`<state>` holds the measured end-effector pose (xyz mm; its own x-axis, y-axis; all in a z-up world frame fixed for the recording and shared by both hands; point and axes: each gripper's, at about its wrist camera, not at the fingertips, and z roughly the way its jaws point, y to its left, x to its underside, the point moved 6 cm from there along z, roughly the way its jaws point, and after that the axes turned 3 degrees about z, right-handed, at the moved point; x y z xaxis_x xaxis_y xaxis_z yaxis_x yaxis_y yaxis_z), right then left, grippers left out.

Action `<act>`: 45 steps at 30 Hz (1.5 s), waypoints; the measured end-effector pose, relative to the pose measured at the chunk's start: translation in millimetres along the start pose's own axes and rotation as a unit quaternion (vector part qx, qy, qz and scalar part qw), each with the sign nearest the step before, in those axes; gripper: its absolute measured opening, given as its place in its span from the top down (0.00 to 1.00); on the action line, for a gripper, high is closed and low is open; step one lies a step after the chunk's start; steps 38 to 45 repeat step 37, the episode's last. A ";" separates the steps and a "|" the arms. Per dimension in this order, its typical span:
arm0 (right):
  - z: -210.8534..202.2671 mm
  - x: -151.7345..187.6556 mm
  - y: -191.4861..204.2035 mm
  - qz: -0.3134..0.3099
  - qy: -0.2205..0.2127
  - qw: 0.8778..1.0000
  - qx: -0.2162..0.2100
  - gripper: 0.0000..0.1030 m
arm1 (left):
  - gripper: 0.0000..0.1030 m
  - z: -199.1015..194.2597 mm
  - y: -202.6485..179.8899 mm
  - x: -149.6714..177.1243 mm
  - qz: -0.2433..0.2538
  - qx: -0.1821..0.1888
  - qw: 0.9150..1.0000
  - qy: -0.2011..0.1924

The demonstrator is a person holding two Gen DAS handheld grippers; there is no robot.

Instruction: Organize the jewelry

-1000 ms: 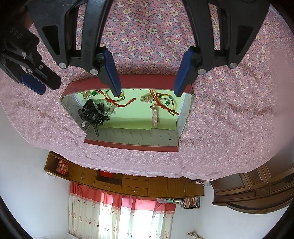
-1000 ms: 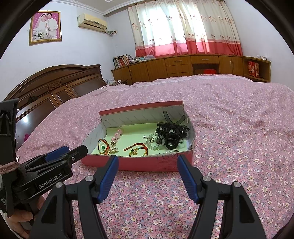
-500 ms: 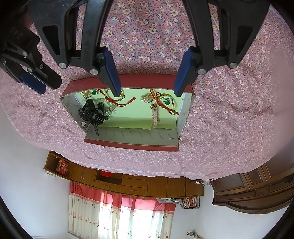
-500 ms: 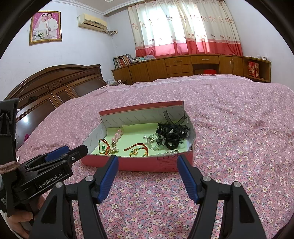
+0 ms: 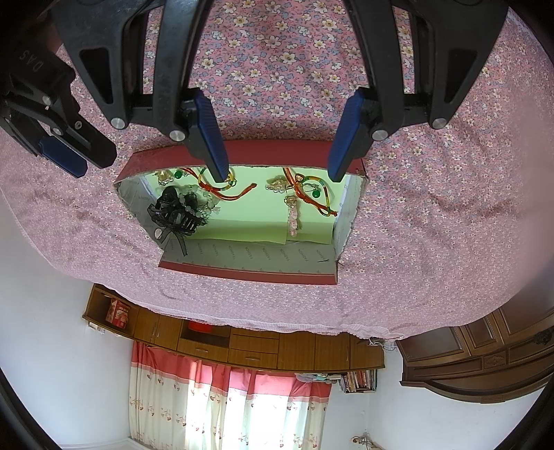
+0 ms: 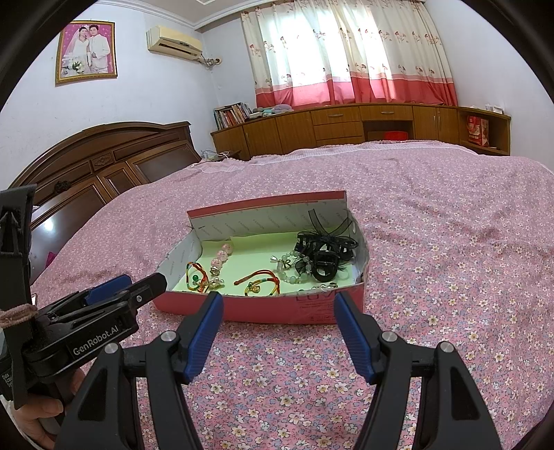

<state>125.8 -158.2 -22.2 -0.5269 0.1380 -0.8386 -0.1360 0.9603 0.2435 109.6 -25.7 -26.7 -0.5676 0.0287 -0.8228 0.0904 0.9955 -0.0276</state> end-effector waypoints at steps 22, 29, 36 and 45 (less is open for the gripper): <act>-5.6 -4.9 2.9 -0.003 -0.008 1.000 0.000 0.33 | 0.50 -10.8 -3.2 -4.3 0.001 0.001 1.000 -0.010; -17.8 -7.4 7.7 -0.007 -0.018 1.000 0.000 0.33 | 0.50 -24.4 -5.6 -7.9 0.003 0.000 1.000 -0.020; -34.4 -12.8 10.6 -0.005 -0.030 1.000 0.001 0.33 | 0.50 -44.7 -7.3 -11.3 0.008 -0.003 0.999 -0.034; -37.5 -13.4 10.9 -0.004 -0.032 0.999 0.001 0.33 | 0.50 -47.2 -7.8 -11.7 0.010 -0.003 0.999 -0.035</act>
